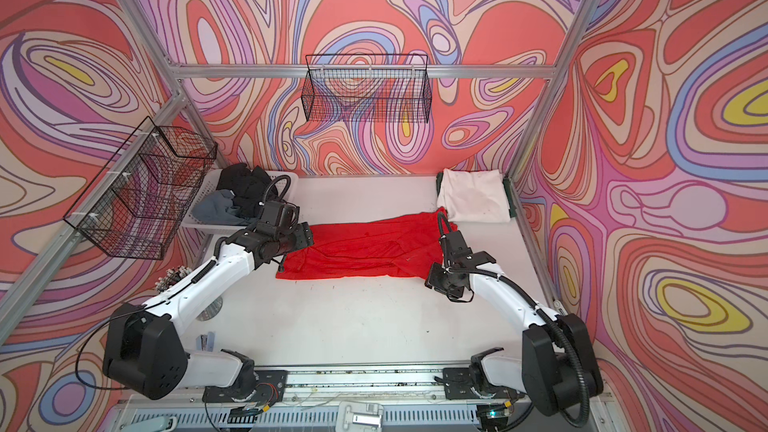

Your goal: Fold and stack the t-shirts

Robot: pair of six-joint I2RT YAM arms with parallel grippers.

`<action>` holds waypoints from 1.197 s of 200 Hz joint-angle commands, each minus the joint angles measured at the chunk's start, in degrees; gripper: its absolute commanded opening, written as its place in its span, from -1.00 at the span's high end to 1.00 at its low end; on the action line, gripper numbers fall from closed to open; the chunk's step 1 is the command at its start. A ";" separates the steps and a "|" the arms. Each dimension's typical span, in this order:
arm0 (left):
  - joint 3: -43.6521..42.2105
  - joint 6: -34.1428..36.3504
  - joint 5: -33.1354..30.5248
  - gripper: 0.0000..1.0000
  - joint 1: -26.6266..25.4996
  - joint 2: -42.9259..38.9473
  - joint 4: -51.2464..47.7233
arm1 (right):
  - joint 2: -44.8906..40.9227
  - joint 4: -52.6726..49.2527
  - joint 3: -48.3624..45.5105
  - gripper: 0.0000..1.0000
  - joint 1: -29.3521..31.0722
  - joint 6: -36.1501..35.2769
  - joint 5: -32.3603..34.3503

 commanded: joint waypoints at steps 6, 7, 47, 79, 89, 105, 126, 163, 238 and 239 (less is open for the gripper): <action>-0.91 0.34 -0.32 -0.62 -0.13 -0.43 0.42 | 1.70 7.40 -3.05 -0.08 0.47 3.10 -2.31; -0.86 0.31 -0.30 -0.62 -0.16 -0.43 0.44 | 1.74 7.55 -2.97 -0.08 0.46 3.10 -2.20; -1.43 0.05 0.52 -0.64 -0.15 -0.27 0.59 | 6.12 10.86 -1.36 -0.05 0.45 2.46 1.40; -1.42 -0.16 -0.09 -0.64 -0.16 0.99 0.05 | 8.65 14.42 -0.35 0.12 0.46 -0.17 5.09; -1.15 -0.25 0.17 -0.63 -0.15 1.50 -0.23 | 9.21 14.46 0.35 0.12 0.45 -0.91 6.96; -1.08 -0.49 1.04 -0.64 -0.17 2.00 -0.03 | 9.71 13.33 2.03 0.12 0.50 -2.35 11.18; -1.53 -0.90 1.21 -0.64 -0.11 2.04 0.13 | 9.75 13.11 3.51 0.25 0.49 -3.83 12.59; -1.52 -0.69 -0.16 -0.64 -0.16 1.80 -0.46 | 9.86 14.98 3.71 0.79 0.45 -4.36 9.37; -1.17 -0.46 -1.39 -0.64 -0.10 2.30 -1.38 | 12.44 14.20 8.30 1.00 0.45 -5.09 9.10; -1.17 -0.44 -1.40 -0.64 -0.10 2.30 -1.38 | 12.56 14.15 8.37 1.00 0.45 -5.21 9.13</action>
